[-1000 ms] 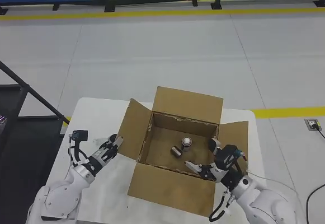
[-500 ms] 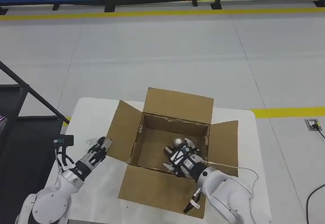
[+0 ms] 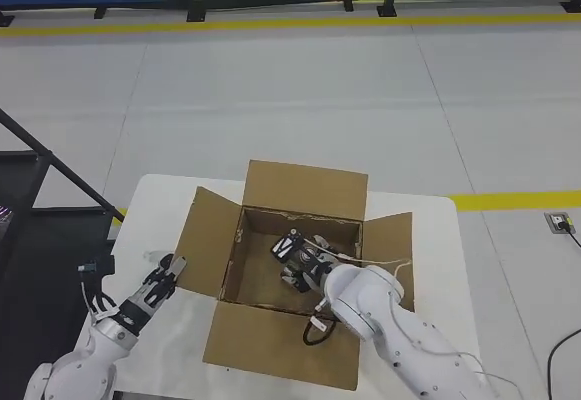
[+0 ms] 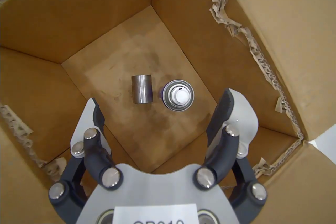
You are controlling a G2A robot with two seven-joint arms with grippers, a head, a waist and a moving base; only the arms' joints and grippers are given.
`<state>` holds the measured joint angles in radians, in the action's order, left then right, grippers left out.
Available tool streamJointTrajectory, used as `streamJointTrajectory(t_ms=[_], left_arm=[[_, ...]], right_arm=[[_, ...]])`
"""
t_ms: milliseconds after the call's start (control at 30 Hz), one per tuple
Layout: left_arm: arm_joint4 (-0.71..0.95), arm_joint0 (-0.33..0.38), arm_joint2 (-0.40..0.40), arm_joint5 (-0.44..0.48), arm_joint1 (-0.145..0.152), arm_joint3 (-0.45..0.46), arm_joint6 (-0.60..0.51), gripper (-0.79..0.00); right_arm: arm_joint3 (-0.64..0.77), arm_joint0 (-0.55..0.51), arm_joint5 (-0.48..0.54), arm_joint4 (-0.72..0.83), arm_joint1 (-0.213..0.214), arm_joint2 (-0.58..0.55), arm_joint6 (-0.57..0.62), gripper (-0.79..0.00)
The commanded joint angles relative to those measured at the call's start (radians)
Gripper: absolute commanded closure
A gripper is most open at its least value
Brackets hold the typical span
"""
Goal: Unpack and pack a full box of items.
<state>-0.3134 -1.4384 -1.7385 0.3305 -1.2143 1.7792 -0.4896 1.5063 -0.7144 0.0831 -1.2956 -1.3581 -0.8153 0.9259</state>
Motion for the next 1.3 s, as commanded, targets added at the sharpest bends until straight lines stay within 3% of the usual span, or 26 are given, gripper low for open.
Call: streamJointTrajectory(t_ms=[0, 33, 67, 233, 300, 367, 400, 567, 733, 800, 833, 1000, 1267], left_arm=[[0.009, -0.003, 0.000, 0.004, 0.001, -0.004, 0.001, -0.342], [0.013, -0.003, 0.000, 0.007, 0.002, -0.006, -0.002, -0.730], [0.016, -0.002, 0.001, 0.009, 0.003, -0.009, -0.003, -0.785], [0.027, 0.004, 0.010, 0.014, 0.006, -0.012, -0.002, -0.785], [0.028, 0.007, 0.011, 0.016, 0.007, -0.010, 0.002, -0.785], [0.029, 0.008, 0.011, 0.019, 0.009, -0.007, 0.005, -0.785], [0.030, 0.009, 0.011, 0.021, 0.009, -0.005, 0.008, -0.785], [0.041, 0.003, 0.007, 0.037, 0.013, 0.006, 0.017, -0.785], [0.043, -0.007, 0.009, 0.051, 0.015, 0.018, 0.026, -0.785], [0.041, -0.011, 0.010, 0.053, 0.017, 0.022, 0.029, -0.785], [0.041, -0.013, 0.010, 0.054, 0.017, 0.024, 0.030, -0.785], [0.044, -0.014, -0.002, 0.058, 0.021, 0.018, 0.032, -0.785], [0.076, -0.014, -0.026, 0.084, 0.028, 0.019, 0.048, -0.785]], right_arm=[[-0.053, 0.030, -0.013, 0.005, -0.011, 0.016, 0.022, -0.785], [-0.072, 0.040, -0.015, 0.014, -0.017, 0.024, 0.026, -0.785], [-0.093, 0.049, -0.015, 0.022, -0.022, 0.029, 0.031, -0.785], [-0.169, 0.082, -0.031, 0.037, -0.043, 0.046, 0.020, -0.785], [-0.187, 0.090, -0.033, 0.043, -0.049, 0.049, 0.018, -0.705], [-0.202, 0.095, -0.033, 0.048, -0.054, 0.051, 0.017, -0.453], [-0.208, 0.097, -0.033, 0.047, -0.057, 0.053, 0.018, -0.382], [-0.236, 0.108, -0.041, 0.040, -0.068, 0.058, 0.027, -0.274], [-0.261, 0.119, -0.063, 0.022, -0.080, 0.064, 0.025, -0.237], [-0.260, 0.119, -0.063, 0.024, -0.084, 0.061, 0.016, -0.025], [-0.254, 0.117, -0.064, 0.023, -0.084, 0.058, 0.013, 0.000], [-0.150, 0.067, -0.052, -0.002, -0.073, 0.023, 0.016, 0.000], [0.320, -0.184, -0.012, -0.110, -0.006, -0.171, 0.015, 0.000]])
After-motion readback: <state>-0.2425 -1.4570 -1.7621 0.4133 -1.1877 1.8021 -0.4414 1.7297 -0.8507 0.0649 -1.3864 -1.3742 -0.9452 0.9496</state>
